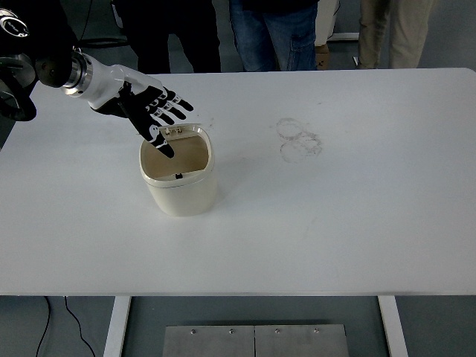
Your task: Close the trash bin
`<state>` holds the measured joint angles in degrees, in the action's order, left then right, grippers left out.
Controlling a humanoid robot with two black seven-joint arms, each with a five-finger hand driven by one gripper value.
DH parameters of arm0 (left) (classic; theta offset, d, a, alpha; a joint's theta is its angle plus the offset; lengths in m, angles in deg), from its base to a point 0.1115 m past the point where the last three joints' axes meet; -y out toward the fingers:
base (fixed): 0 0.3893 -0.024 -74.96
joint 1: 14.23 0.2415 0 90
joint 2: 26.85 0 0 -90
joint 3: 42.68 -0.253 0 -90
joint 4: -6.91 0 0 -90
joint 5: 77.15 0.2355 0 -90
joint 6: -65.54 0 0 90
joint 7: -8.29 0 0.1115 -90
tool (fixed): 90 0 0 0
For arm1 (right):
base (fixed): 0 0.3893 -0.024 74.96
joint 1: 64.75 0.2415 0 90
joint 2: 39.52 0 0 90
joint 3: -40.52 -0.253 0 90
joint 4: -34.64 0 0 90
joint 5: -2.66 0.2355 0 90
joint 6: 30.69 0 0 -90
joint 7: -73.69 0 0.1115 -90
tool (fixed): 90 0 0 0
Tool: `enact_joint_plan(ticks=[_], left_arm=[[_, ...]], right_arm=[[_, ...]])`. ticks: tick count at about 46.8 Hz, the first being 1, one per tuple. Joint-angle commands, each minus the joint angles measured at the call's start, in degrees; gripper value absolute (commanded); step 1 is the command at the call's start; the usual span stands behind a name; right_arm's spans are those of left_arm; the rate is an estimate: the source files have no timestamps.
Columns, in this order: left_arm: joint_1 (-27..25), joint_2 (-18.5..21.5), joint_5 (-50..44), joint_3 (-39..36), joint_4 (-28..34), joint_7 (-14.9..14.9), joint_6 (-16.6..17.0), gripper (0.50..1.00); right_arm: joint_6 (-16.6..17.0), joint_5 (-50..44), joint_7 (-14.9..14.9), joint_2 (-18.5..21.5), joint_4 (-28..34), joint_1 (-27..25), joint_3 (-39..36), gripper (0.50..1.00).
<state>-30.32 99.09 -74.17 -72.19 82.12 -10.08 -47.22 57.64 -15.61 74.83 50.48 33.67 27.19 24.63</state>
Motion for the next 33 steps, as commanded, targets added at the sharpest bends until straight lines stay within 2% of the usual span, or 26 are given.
enact_joint_plan(ticks=[1, 11, 33], left_arm=[[0.0, 0.0, 0.0, -0.1, 0.8, 0.0, 0.0, 1.0], [0.0, 0.0, 0.0, -0.7, 2.1, -1.3, 0.0, 1.0], [0.0, -0.2, 0.1, -1.4, 3.0, -1.4, -0.2, 1.0]], right_arm=[[0.0, 0.0, 0.0, 0.0, 0.0, 0.0, 0.0, 0.989], [0.0, 0.0, 0.0, 0.0, 0.0, 0.0, 0.0, 0.991], [0.0, 0.0, 0.0, 0.0, 0.0, 0.0, 0.0, 0.989]])
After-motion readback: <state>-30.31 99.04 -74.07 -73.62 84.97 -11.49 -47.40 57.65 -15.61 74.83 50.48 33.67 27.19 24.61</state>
